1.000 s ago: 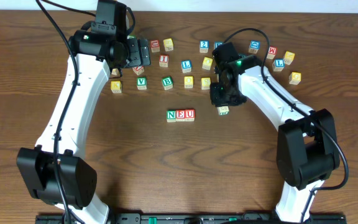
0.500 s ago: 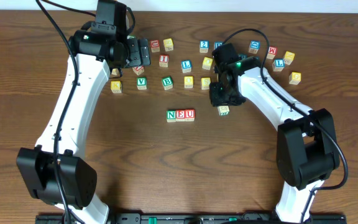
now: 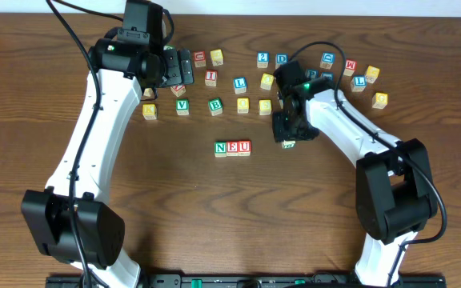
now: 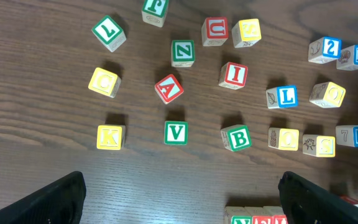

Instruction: Spell out NEURIPS

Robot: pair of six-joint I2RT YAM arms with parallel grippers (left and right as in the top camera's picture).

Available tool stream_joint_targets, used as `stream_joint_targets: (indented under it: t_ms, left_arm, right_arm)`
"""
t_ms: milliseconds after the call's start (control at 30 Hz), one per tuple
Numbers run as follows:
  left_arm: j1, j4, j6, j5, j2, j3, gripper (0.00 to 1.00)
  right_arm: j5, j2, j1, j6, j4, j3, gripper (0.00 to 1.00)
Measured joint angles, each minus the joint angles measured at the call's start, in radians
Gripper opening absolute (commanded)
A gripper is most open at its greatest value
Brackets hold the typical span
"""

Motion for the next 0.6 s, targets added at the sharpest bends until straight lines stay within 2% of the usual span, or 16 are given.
stream_joint_targets:
  t_ms: [600]
  left_arm:
    - [0.000, 0.000, 0.000, 0.000, 0.000, 0.000, 0.98]
  right_arm:
    - [0.016, 0.000, 0.024, 0.000, 0.060, -0.086, 0.46]
